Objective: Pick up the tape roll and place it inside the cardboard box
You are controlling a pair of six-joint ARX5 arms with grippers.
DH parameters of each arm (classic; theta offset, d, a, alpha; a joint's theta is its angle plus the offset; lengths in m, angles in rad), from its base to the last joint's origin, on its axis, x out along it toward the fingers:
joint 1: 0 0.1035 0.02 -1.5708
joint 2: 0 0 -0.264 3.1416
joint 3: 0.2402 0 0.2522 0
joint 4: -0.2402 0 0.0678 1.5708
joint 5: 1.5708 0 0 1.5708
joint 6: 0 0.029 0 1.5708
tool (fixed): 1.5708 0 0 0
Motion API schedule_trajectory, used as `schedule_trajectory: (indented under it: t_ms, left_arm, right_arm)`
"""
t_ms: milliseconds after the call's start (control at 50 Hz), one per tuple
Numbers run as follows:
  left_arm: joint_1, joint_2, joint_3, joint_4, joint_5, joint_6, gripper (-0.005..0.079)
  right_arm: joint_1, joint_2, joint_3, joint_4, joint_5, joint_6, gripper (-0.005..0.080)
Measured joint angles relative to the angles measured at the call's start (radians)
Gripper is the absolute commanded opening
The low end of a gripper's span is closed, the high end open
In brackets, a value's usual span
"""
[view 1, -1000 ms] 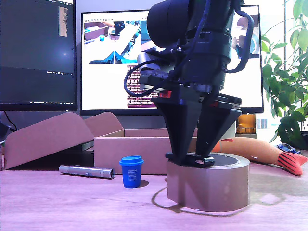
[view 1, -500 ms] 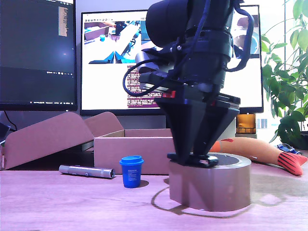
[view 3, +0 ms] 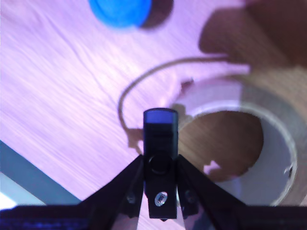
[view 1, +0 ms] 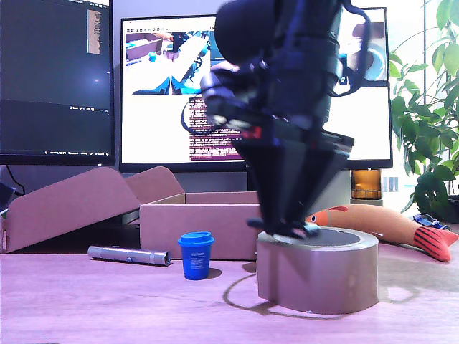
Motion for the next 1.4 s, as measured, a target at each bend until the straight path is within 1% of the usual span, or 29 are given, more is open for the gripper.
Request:
schedule_trajectory:
  t_ms: [120,180,280,480,660,860,980,1160,1400]
  left_arm:
    - [0.0,0.0,0.0,0.0,-0.005,0.003,-0.0019]
    - [0.0,0.0,0.0,0.0,-0.005,0.004,-0.0019]
    - [0.0,0.0,0.0,0.0,-0.005,0.01,-0.0019]
    - [0.0,0.0,0.0,0.0,-0.005,0.011,-0.0019]
    - [0.0,0.0,0.0,0.0,-0.005,0.011,-0.0019]
    - [0.0,0.0,0.0,0.0,-0.005,0.011,-0.0019]
    - [0.0,0.0,0.0,0.0,-0.005,0.011,-0.0019]
    - [0.0,0.0,0.0,0.0,-0.006,0.011,-0.0019]
    - [0.0,0.0,0.0,0.0,-0.009,0.011,-0.0019]
  right_arm:
    - [0.014,0.0,0.0,0.002,-0.004,0.0,0.0156]
    - [0.024,0.0,0.0,0.011,-0.021,0.0,0.0156]
    - [0.05,0.0,0.0,0.042,-0.05,0.002,0.0156]
    - [0.105,0.0,0.0,0.108,-0.053,0.023,0.0156]
    - [0.111,0.0,0.0,0.151,-0.057,0.027,0.0156]
    - [0.105,0.01,0.0,0.161,-0.058,0.031,0.0156]
    - [0.106,0.048,0.002,0.169,-0.075,0.031,0.0157]
    - [0.112,0.126,0.002,0.169,-0.076,0.031,0.0156]
    - [0.112,0.149,0.002,0.175,-0.076,0.031,0.0158]
